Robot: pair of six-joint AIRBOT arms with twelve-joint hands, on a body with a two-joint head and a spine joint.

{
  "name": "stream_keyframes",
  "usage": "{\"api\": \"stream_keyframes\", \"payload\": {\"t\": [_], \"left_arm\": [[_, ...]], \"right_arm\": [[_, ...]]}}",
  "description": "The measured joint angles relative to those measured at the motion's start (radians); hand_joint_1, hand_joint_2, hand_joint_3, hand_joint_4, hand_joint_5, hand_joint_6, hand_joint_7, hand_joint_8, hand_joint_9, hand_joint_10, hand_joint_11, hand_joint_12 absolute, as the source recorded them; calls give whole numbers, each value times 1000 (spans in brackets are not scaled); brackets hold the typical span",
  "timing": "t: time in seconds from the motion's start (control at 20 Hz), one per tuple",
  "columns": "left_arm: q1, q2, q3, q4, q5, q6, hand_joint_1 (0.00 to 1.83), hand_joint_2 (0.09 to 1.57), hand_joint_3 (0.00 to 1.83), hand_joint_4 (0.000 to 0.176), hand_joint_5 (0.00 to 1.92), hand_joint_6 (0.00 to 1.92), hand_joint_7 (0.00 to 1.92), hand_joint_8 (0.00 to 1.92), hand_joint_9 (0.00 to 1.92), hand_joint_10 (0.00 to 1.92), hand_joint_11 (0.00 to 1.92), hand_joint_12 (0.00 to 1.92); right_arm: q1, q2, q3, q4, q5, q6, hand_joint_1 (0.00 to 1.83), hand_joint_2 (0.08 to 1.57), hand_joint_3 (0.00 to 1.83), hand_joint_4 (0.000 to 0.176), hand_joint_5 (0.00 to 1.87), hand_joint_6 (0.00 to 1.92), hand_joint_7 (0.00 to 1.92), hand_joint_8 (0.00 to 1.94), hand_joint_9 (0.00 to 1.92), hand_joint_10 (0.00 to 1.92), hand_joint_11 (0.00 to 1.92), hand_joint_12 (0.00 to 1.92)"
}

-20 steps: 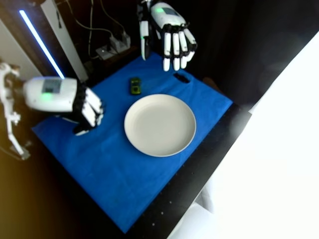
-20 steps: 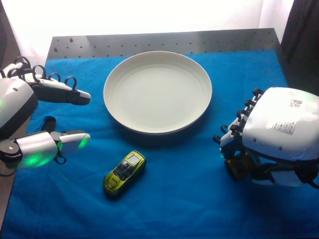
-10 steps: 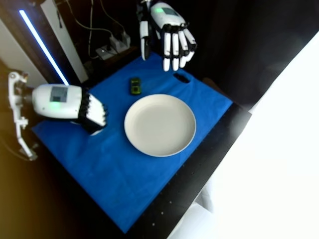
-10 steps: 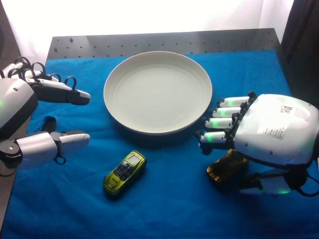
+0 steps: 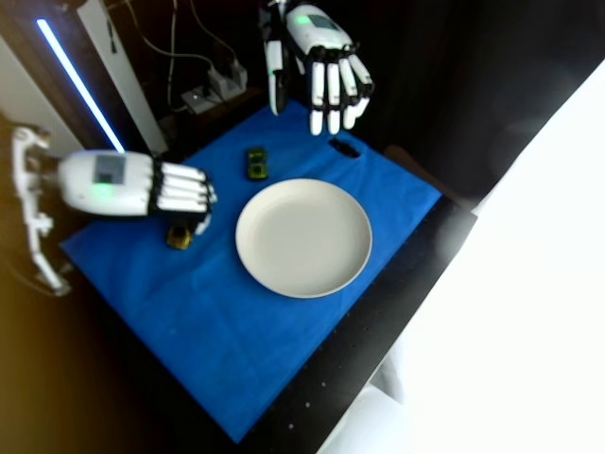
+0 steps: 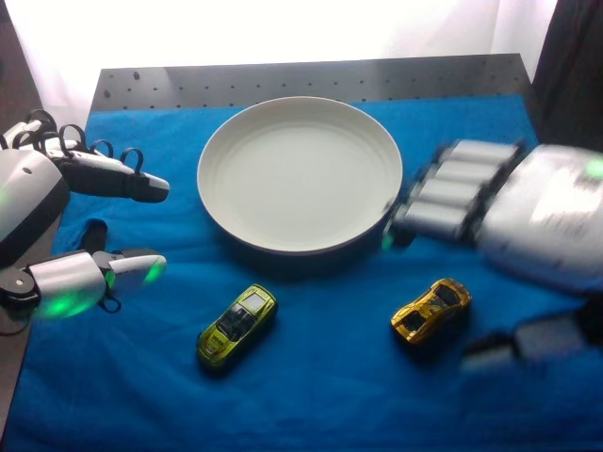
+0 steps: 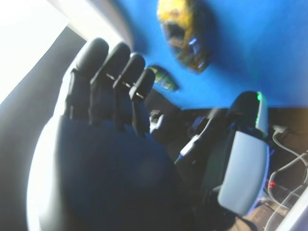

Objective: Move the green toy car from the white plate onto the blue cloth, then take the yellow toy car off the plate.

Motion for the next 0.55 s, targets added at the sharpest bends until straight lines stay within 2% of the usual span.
{"api": "stream_keyframes", "payload": {"t": [0.1,0.15,0.2,0.25,0.3,0.35,0.4,0.45,0.5,0.55], "left_arm": [[1,6,-2,8,-18,-4,625,1084,0,105,786,0,705,0,383,633,0,1442],[1,12,-6,12,-33,-7,632,1086,0,91,790,1,693,0,386,597,0,1429],[1,19,-6,21,-43,-11,628,1091,0,94,786,0,679,0,392,534,0,1409],[1,23,-6,22,-64,-18,678,1096,1,111,766,0,672,3,469,349,28,1363],[6,31,-6,29,-86,-23,719,1111,2,46,761,0,711,13,543,348,129,1351],[6,37,-6,32,-102,-24,719,1111,2,46,761,0,711,13,543,348,129,1351],[6,45,-6,32,-121,-24,755,1087,0,30,773,2,726,3,609,254,225,1270],[6,59,-6,37,-147,-25,762,1087,0,9,773,1,736,4,636,224,253,1207],[5,66,-6,37,-167,-25,800,1082,0,0,726,0,742,3,674,196,331,1130],[3,71,-6,37,-188,-29,800,1082,0,0,726,0,742,3,674,196,331,1130]], "right_arm": [[0,29,0,40,77,0,837,949,72,0,179,1268,240,1381,198,1531,96,1919],[0,46,-8,61,119,-17,807,962,80,0,252,1288,318,1386,278,1507,162,1870],[0,58,-23,78,153,-46,816,972,86,0,282,1269,401,1328,352,1467,205,1834],[-1,69,-41,94,195,-85,852,959,86,0,251,1278,397,1265,378,1352,206,1717],[-1,77,-51,104,238,-99,946,942,79,0,267,1306,405,1297,384,1414,225,1784],[-1,80,-51,108,274,-100,946,942,79,0,267,1306,405,1297,384,1414,225,1784],[-1,85,-51,127,316,-102,895,947,90,0,239,1378,341,1447,328,1578,277,1906],[-1,92,-50,154,372,-107,883,930,89,0,253,1396,352,1455,363,1599,362,1918],[-1,94,-50,177,407,-108,998,898,213,0,232,1540,343,1561,402,1675,444,1920],[-3,94,-47,196,445,-110,998,898,213,0,232,1540,343,1561,402,1675,444,1920]]}}
